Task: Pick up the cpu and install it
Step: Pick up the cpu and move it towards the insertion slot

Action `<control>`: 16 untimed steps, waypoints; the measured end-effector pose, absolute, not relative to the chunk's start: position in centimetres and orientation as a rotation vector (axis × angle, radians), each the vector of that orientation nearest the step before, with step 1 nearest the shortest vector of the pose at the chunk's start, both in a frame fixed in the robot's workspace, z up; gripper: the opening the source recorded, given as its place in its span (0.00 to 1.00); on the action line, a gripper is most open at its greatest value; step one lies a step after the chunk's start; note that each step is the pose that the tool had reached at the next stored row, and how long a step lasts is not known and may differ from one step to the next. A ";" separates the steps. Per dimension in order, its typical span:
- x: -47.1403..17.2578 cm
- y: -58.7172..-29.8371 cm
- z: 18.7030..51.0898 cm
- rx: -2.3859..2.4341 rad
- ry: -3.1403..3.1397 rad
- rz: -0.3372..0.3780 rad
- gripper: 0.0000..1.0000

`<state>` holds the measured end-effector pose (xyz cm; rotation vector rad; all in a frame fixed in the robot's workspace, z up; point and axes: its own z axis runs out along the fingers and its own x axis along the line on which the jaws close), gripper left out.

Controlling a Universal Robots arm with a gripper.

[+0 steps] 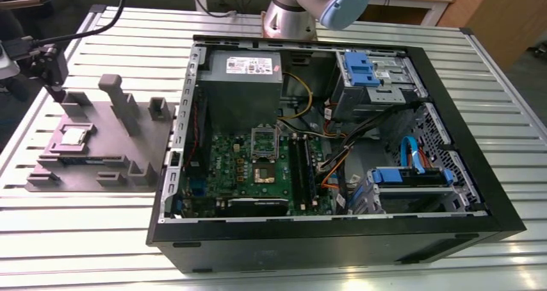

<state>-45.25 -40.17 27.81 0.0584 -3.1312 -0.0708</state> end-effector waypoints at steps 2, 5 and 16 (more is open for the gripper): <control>-45.3 -40.2 27.7 0.058 -3.131 -0.071 0.59; -45.3 -40.2 27.7 0.058 -3.131 -0.070 0.59; -45.2 -40.2 27.6 0.058 -3.132 -0.060 0.59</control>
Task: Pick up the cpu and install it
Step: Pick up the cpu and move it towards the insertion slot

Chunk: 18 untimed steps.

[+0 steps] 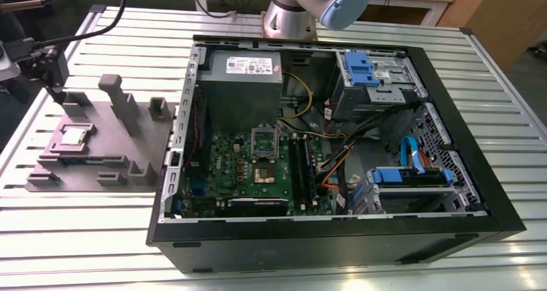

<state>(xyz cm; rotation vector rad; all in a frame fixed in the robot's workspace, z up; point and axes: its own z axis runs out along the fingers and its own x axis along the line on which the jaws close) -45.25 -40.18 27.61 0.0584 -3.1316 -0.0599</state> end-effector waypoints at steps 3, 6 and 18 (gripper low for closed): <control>-45.2 -40.2 27.3 0.058 -3.131 -0.038 0.59; -45.2 -40.2 26.8 0.058 -3.131 -0.038 0.59; -45.2 -40.2 24.6 0.005 -3.132 -0.038 0.59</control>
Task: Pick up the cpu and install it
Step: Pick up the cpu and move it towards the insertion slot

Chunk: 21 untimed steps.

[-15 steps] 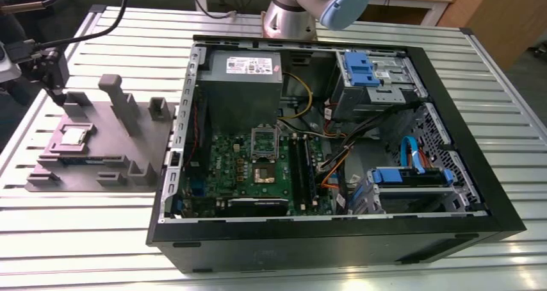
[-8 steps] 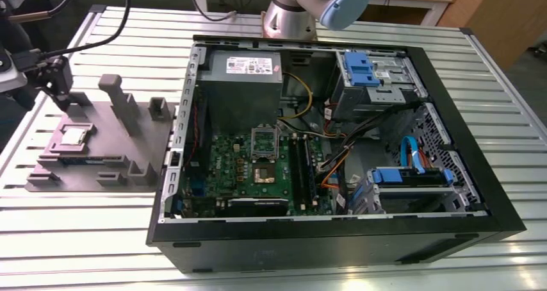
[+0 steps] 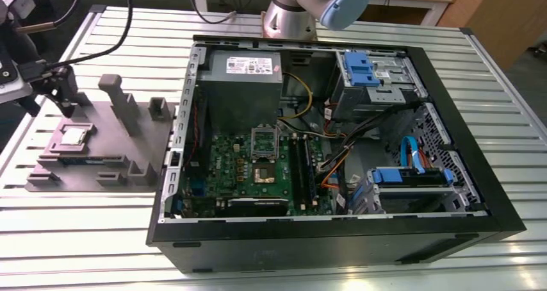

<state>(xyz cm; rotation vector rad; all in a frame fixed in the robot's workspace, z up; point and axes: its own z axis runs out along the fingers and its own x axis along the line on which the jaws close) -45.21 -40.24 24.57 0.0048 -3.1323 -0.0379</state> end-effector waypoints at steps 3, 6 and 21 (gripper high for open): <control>-45.2 -40.3 24.0 0.005 -3.132 -0.038 0.59; -45.1 -40.3 23.5 0.004 -3.132 -0.038 0.59; -45.1 -40.3 20.9 0.005 -3.145 -0.038 0.59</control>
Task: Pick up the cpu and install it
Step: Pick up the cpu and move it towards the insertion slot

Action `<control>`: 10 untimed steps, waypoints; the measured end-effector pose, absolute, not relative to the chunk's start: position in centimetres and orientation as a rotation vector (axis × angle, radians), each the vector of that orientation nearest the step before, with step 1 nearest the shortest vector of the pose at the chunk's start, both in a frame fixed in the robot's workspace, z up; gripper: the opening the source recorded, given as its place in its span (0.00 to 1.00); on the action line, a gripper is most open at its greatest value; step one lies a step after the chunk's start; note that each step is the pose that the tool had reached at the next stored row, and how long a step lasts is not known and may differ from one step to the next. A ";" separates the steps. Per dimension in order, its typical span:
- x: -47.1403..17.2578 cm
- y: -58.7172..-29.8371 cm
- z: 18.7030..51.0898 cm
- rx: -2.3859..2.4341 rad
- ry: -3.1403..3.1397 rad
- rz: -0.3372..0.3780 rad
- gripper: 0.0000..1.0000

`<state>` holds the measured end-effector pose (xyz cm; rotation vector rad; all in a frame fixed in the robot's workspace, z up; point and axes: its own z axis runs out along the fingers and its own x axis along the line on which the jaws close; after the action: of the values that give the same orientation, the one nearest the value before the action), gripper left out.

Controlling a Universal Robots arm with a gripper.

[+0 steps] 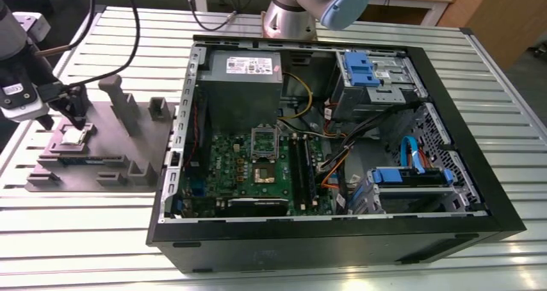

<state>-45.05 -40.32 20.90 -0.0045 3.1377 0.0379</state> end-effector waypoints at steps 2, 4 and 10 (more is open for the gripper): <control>-45.1 -40.3 20.6 -0.002 3.136 0.038 0.59; -45.1 -40.4 20.5 -0.001 3.135 0.038 0.59; -45.1 -40.4 20.5 -0.001 3.135 0.037 0.59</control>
<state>-45.05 -40.39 20.46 -0.0008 3.1351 0.0367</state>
